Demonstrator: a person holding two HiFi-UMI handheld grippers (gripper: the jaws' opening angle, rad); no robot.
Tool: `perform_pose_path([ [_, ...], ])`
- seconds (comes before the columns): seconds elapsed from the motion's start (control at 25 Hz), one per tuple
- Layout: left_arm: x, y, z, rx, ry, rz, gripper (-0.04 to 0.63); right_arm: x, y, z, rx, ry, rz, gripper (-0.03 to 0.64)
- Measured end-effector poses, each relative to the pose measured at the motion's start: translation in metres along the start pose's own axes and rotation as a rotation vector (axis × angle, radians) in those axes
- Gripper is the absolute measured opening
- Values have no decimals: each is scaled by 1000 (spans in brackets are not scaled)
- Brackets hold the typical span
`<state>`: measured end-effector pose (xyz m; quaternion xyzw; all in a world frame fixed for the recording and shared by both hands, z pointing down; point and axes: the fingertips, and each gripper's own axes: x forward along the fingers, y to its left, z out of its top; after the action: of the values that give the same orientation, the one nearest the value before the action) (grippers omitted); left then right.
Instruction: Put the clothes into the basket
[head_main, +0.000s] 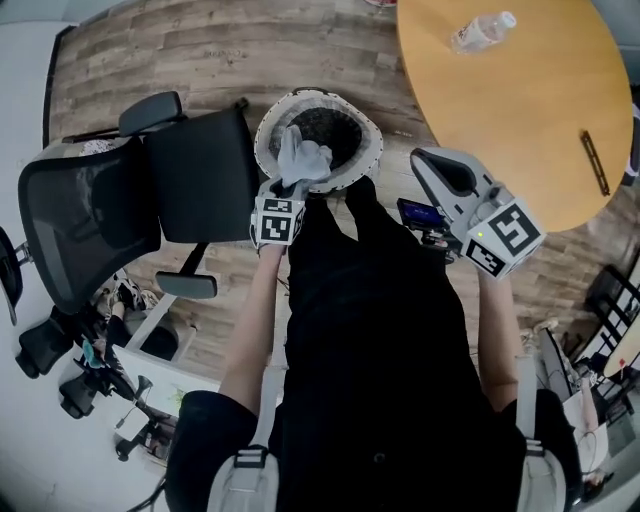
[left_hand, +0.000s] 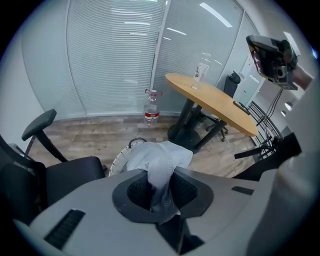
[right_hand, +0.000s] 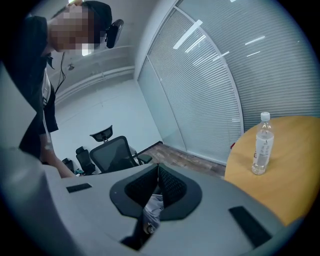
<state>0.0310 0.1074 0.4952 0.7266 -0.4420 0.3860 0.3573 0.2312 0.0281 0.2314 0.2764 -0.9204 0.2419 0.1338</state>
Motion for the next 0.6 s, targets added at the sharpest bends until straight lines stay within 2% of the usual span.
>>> perform_pose_path([
  [0.16,30,-18,-2,-16,20,-26,71,0,-8,-24,34,49,7,17],
  [0.28,58,-24,-7,0,37,-55,71,10,-7,-43,62,80,24,17],
  [0.6,141,-8,-22,-7,112,-85,71,65,0,-84,120,142,120,17],
])
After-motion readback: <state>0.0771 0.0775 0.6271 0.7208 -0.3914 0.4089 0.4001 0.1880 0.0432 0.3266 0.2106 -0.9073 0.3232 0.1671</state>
